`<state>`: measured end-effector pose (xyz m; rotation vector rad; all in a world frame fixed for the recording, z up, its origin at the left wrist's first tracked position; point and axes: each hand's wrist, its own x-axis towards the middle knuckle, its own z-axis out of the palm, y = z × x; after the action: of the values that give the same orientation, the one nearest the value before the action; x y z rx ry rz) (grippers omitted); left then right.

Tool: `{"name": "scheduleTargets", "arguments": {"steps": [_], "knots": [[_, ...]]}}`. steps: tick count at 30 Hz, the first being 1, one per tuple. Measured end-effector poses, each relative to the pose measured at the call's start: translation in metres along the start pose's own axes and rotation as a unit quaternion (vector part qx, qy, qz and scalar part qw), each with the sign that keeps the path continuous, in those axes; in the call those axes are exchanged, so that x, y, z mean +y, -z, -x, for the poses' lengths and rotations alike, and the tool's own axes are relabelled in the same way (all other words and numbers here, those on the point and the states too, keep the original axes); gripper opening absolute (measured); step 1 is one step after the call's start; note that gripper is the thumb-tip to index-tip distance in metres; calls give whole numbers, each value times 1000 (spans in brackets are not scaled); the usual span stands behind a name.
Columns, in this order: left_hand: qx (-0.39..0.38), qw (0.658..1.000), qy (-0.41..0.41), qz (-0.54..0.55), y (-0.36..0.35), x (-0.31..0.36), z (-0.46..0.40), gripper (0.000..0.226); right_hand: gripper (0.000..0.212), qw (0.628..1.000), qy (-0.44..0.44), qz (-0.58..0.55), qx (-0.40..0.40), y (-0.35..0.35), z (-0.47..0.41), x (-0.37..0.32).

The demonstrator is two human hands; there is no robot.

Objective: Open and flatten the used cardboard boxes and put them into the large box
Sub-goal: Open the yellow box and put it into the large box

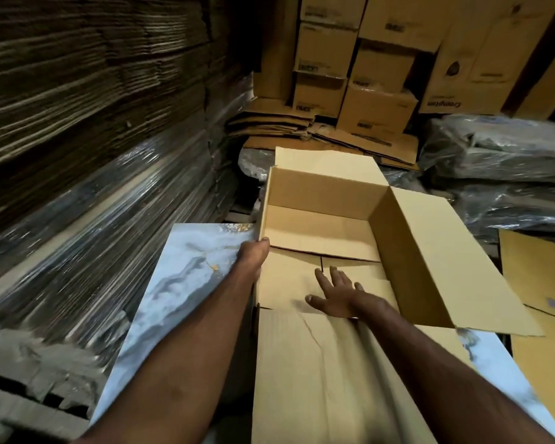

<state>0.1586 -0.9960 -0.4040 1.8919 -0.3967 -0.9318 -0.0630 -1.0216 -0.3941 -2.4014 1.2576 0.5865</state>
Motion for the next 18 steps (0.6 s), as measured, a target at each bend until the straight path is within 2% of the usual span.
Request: {"name": "scheduleTargets", "arguments": {"steps": [2, 5, 9, 12, 14, 16, 18], "knots": [[4, 999, -27, 38, 3, 10, 22, 29, 83, 999, -4, 39, -9, 10, -3, 1], [15, 992, -98, 84, 6, 21, 44, 19, 87, 999, -22, 32, -16, 25, -11, 2], [-11, 977, -158, 142, 14, 39, 63, 31, 98, 999, -39, 23, 11, 44, -14, 7], [-38, 966, -171, 188, 19, 61, 71, 29, 84, 995, -39, 5, 94, 53, -16, 7], [-53, 957, -178, 222, 23, 77, 84, 24, 76, 991, -61, 5, 119, 60, -19, 8], [-67, 953, -178, 237, 27, 89, 97, 27, 78, 991, -91, 24, 91, 70, -29, 14], [-62, 952, -176, 243, 30, 98, 105, 30, 86, 995, -97, -5, 12, 85, -33, 22]]}}
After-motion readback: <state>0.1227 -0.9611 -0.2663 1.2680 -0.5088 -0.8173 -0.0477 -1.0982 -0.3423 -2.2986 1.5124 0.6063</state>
